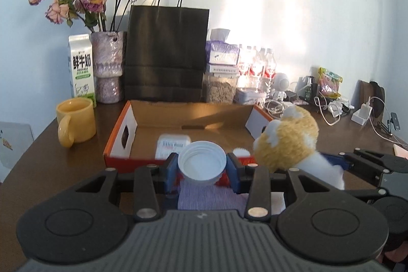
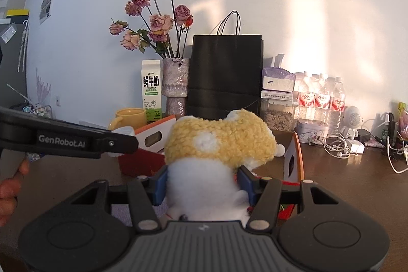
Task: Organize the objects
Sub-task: 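Carry the cap and the sheep toy over the cardboard box with both grippers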
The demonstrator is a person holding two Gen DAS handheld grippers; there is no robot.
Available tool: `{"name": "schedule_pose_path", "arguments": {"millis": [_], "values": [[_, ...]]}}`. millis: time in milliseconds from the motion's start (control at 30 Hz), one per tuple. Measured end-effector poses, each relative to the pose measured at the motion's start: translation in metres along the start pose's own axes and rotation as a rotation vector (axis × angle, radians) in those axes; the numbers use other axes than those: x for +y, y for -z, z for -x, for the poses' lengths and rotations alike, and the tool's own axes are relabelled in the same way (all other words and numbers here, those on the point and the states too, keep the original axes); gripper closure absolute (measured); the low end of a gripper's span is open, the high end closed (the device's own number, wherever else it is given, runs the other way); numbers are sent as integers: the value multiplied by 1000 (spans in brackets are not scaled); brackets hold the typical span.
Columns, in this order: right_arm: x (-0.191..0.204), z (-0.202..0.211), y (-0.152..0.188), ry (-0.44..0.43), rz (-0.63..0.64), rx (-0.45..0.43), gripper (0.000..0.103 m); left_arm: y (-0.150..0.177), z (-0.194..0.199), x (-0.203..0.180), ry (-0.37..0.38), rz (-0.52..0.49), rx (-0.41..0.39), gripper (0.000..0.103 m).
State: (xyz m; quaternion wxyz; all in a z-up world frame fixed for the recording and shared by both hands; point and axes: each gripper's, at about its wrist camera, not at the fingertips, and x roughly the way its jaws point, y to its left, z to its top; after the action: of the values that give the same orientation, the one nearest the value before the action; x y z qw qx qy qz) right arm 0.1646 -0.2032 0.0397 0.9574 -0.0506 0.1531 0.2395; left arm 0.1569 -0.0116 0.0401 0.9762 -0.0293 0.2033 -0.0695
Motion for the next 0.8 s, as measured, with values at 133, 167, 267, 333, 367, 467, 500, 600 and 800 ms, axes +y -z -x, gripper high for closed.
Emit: {"name": "schedule_pose_path", "arguments": {"millis": [133,167,267,333,367,467,500,600,800], "values": [[-2,-18,-14,5,17,-6,48,-20,-16,1,-6,2,-15,63],[-2,-23,-18,6,19,-9,48,-25,-21,2,-9,2,-21,63],[-4,-40,-30,18,26,-15,48,-38,-37,2,-25,-3,-24,63],[-6,-54,-37,25,30,-12,48,-47,-50,1,-26,-7,-18,63],[-7,-61,-41,27,33,-11,48,-51,-57,1,-32,-8,-14,63],[-11,-85,-50,36,31,3,48,-59,-79,5,-52,6,5,63],[-14,-93,-52,40,26,7,48,-62,-87,6,-61,16,10,63],[-25,-117,-57,55,3,21,48,-67,-112,12,-93,31,36,63],[-43,-157,-56,67,-57,70,48,-64,-159,22,-122,45,134,63]]}}
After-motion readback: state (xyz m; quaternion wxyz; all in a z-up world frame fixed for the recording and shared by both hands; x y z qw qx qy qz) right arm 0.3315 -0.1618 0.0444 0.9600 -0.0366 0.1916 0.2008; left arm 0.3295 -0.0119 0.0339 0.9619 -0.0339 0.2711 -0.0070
